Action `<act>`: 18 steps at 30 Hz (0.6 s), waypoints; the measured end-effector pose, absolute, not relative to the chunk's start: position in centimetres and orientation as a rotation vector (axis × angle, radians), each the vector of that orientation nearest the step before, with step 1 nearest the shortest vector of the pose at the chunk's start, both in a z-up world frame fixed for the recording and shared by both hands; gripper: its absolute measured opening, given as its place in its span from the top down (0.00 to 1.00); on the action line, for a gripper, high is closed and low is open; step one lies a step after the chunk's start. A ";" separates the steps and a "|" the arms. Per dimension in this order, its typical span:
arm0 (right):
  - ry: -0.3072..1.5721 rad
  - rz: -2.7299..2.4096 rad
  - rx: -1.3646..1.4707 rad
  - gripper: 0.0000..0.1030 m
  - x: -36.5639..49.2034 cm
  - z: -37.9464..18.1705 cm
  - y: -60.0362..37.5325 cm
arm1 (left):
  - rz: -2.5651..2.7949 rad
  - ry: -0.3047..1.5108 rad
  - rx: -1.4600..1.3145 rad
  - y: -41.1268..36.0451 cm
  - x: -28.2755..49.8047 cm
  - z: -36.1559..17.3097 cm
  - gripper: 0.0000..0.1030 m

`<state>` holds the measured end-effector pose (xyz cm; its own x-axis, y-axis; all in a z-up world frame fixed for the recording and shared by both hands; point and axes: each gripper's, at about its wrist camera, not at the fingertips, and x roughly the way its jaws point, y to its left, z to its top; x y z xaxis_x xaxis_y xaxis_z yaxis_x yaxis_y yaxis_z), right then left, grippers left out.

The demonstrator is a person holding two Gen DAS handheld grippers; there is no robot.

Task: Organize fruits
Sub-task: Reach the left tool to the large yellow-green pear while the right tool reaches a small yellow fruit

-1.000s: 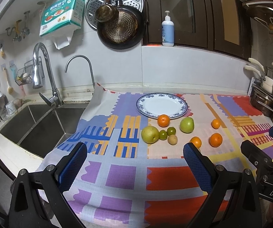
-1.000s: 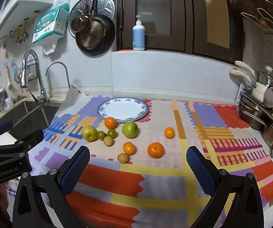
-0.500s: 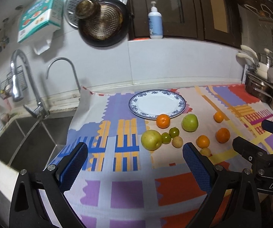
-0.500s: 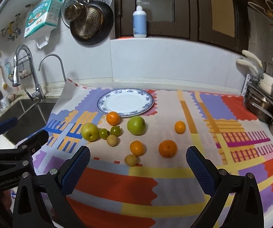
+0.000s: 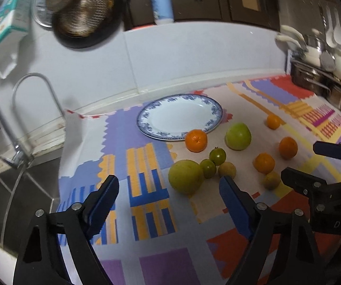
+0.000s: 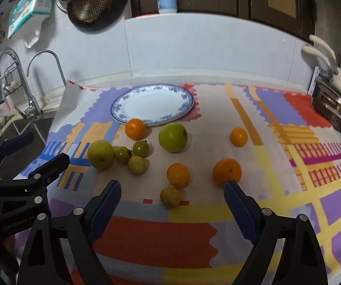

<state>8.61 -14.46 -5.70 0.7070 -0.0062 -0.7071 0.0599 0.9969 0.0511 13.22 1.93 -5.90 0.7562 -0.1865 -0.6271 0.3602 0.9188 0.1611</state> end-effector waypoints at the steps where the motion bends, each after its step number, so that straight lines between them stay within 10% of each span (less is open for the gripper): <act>1: 0.796 -0.043 0.074 0.16 8.9 -6.1 -14.4 | -0.315 0.654 0.289 1.8 13.4 -6.2 0.18; 18: 0.966 -0.052 0.125 0.50 12.5 -10.3 -14.4 | -0.474 0.756 0.357 0.2 18.8 -10.3 0.35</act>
<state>12.53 -14.41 -10.27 0.5683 0.0118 -0.8227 0.0993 0.9916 0.0829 18.77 0.23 -10.27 0.6313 -0.2795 -0.7234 0.5293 0.8371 0.1384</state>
